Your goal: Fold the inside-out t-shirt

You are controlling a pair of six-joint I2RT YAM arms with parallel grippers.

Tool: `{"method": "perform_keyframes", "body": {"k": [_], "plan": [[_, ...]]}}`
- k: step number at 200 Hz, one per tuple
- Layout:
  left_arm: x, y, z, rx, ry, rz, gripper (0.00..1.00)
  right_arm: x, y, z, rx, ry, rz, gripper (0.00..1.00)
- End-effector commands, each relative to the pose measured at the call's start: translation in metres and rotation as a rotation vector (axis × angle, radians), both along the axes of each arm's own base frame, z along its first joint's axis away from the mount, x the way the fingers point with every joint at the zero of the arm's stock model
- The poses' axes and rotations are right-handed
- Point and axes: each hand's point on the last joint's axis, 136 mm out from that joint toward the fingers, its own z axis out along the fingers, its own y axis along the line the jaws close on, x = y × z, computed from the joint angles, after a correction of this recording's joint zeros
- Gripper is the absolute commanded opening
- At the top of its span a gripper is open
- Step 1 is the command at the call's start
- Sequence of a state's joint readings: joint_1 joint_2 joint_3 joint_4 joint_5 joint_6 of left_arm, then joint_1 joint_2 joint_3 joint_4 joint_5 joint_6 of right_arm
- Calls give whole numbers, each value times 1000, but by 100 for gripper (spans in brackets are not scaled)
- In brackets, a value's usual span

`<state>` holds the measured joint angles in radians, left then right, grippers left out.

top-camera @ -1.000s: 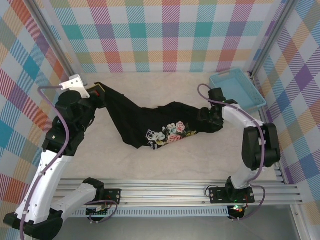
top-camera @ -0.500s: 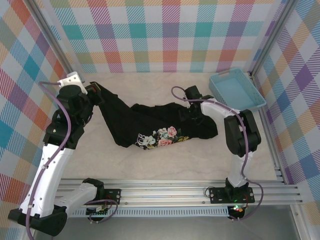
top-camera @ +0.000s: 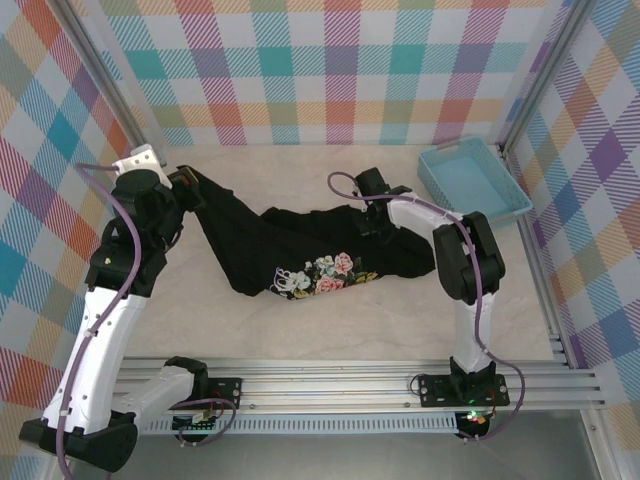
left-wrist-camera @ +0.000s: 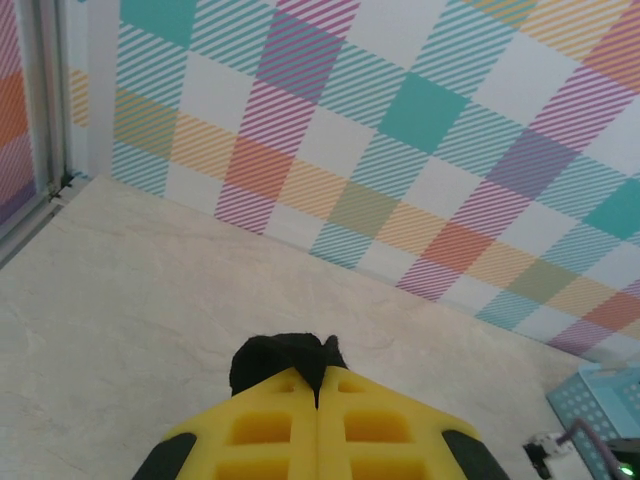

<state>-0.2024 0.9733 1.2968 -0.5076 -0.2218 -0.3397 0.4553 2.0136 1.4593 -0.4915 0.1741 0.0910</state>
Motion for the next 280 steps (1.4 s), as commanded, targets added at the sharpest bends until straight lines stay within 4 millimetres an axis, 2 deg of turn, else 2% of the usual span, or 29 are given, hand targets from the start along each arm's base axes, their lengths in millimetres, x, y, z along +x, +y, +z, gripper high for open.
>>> {"method": "perform_keyframes", "body": {"k": [1,2,7,27,43,55,80,97,132,151,169,196,208,216,226,245,260,280], "plan": [[2,18,-7,-5,34,41,0,0,-25,56,71,-101,-61,2],[2,18,-7,-6,35,39,0,0,-25,62,85,-110,-62,2],[4,22,-8,-14,45,47,0,-3,-29,67,133,-104,-75,0],[9,38,-8,-56,63,62,0,-14,-40,112,372,-140,-116,0],[13,46,1,-78,52,68,0,-26,-48,147,515,-182,-128,0],[15,50,9,-80,40,75,0,-34,-53,166,578,-207,-128,0],[19,56,29,-77,3,86,0,-49,-64,196,673,-247,-139,0],[19,61,41,-74,-16,95,0,-59,-76,202,695,-269,-177,0],[14,78,41,-87,-3,122,0,-74,-112,192,676,-292,-316,0],[10,91,37,-135,6,138,0,-88,-125,173,654,-284,-396,0],[14,84,20,-184,37,100,0,-110,-116,129,692,-147,-452,0],[15,71,-41,-258,166,45,0,-164,-85,51,582,121,-461,0],[13,68,-60,-263,205,38,0,-184,-79,30,528,186,-465,6],[11,67,-70,-262,227,34,0,-192,-80,22,500,201,-476,15],[9,66,-81,-264,250,27,0,-191,-82,20,495,183,-474,26],[5,60,-98,-281,282,6,0,-171,-82,31,477,110,-435,39],[2,57,-111,-296,298,-3,0,-148,-77,45,467,51,-382,43],[2,53,-125,-316,312,-24,0,-115,-60,59,484,4,-274,46]]}}
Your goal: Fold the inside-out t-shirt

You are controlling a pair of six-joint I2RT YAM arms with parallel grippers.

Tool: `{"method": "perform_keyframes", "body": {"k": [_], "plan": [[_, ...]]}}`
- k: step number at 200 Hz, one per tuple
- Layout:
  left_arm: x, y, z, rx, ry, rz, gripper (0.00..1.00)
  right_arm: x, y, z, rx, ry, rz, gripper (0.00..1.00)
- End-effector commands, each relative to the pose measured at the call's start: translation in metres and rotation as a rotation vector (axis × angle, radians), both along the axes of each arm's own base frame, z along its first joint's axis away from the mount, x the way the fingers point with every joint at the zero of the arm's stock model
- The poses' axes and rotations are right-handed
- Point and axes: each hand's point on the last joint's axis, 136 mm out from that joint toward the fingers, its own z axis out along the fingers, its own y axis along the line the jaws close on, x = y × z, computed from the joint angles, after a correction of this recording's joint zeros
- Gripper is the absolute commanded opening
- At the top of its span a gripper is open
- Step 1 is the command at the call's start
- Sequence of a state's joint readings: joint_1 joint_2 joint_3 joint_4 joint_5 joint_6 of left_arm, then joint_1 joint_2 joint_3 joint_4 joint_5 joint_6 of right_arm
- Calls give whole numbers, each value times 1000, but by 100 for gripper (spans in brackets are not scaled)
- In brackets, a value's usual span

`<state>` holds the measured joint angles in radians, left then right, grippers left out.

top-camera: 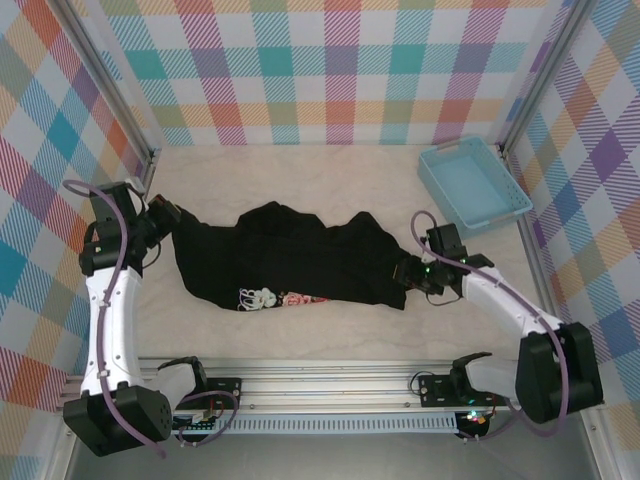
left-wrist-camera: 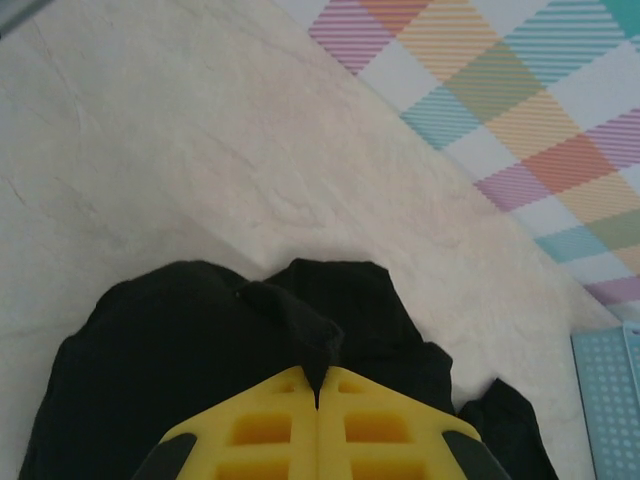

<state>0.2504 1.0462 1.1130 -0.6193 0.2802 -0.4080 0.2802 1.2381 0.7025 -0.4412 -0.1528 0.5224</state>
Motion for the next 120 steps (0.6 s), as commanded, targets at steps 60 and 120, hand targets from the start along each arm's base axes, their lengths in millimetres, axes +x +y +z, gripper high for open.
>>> {"method": "perform_keyframes", "body": {"k": [60,120], "plan": [[3,-15,-2,-62,-71,-71,0,90,6,0,-180,-74,152,48],[3,-16,-3,-64,-74,-77,0,60,7,-27,-146,53,165,45]]}}
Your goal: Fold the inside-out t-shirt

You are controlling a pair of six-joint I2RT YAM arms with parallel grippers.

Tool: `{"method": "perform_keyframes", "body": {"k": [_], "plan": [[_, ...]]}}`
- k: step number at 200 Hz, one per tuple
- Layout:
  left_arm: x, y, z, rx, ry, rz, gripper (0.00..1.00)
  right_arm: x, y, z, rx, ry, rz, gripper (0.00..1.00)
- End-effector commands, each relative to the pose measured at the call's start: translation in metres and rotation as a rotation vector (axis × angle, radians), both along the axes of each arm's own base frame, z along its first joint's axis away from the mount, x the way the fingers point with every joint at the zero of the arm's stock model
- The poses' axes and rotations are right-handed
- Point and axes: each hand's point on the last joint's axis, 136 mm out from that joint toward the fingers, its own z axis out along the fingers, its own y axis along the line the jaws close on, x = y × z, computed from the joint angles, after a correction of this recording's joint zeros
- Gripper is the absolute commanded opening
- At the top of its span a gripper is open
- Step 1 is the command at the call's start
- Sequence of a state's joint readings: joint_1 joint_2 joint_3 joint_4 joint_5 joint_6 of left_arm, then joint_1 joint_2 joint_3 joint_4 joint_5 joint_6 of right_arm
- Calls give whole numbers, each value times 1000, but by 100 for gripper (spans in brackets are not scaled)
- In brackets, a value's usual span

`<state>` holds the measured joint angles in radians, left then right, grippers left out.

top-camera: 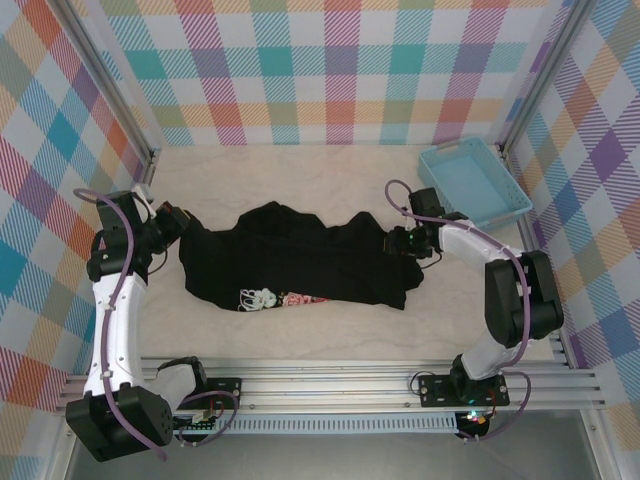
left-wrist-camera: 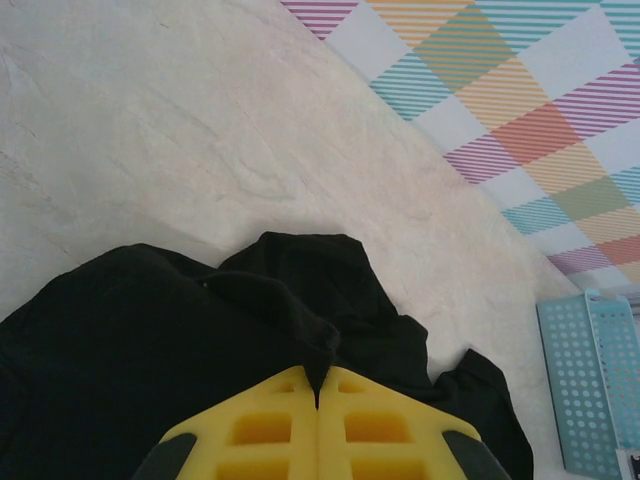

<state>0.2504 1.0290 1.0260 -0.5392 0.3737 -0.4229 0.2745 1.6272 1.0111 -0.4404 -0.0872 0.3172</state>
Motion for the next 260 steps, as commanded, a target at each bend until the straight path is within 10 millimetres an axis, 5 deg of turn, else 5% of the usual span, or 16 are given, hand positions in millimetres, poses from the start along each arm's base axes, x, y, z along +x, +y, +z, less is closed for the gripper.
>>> {"method": "perform_keyframes", "body": {"k": [1,44,150,230,260], "plan": [[1,-1,11,-2,-52,-8,0,-19,-2,-11,4,64,17,45],[2,-1,15,-1,-60,-9,0,-29,4,-20,52,88,17,35],[2,-1,13,0,-59,-13,0,-26,4,-2,61,31,26,14],[3,-1,12,-6,-59,-12,0,-40,5,-12,69,70,35,16],[3,-2,11,-8,-57,-14,0,-41,8,-14,74,71,42,7]]}}
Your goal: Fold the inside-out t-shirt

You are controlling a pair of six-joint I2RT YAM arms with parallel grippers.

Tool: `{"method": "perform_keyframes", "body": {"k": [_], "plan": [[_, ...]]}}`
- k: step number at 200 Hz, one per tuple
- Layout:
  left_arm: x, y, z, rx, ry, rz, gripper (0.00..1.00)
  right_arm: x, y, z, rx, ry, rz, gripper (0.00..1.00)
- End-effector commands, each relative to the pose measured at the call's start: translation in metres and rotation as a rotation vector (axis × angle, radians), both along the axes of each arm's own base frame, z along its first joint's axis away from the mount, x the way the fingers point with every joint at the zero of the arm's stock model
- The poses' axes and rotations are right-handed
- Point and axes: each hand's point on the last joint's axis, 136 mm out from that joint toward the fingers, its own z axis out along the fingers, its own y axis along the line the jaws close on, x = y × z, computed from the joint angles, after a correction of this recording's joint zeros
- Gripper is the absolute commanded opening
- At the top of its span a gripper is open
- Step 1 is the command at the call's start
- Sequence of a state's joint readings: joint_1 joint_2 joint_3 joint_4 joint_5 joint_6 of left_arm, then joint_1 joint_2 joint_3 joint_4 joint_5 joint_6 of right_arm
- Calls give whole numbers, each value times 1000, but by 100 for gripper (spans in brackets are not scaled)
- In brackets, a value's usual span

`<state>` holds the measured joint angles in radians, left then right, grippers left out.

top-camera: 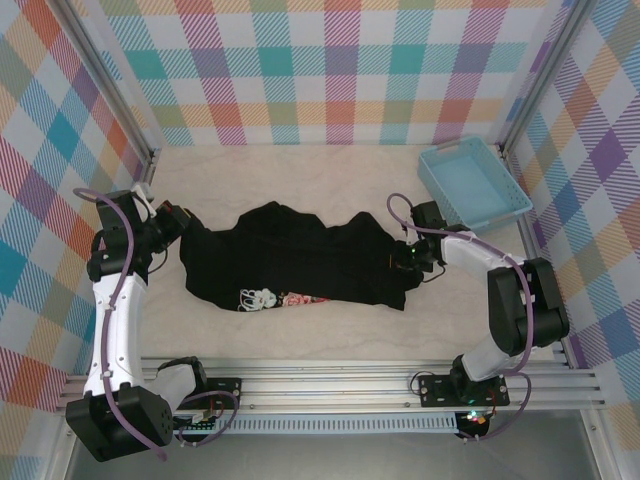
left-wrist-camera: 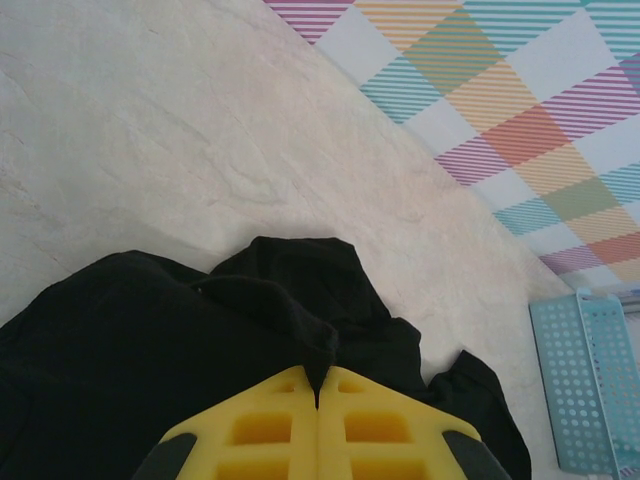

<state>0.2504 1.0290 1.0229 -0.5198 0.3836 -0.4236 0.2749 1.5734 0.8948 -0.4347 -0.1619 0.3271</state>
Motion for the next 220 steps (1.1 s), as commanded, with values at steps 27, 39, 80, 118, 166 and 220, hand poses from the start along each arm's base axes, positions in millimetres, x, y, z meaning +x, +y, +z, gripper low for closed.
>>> {"method": "perform_keyframes", "body": {"k": [27,39,80,118,166,220], "plan": [[0,0,9,-4,-41,-2,0,1,2,19,4,-50,21,0],[1,2,12,-2,-43,6,0,4,-2,38,-16,-94,29,0],[1,14,68,20,-147,90,0,25,-11,184,99,-447,15,0],[-4,45,159,-45,-354,218,0,21,-34,288,223,-725,-74,0],[-61,52,170,134,-371,316,0,-38,-62,300,125,-816,-145,0],[43,86,163,4,-311,330,0,69,-61,334,108,-930,-194,0]]}}
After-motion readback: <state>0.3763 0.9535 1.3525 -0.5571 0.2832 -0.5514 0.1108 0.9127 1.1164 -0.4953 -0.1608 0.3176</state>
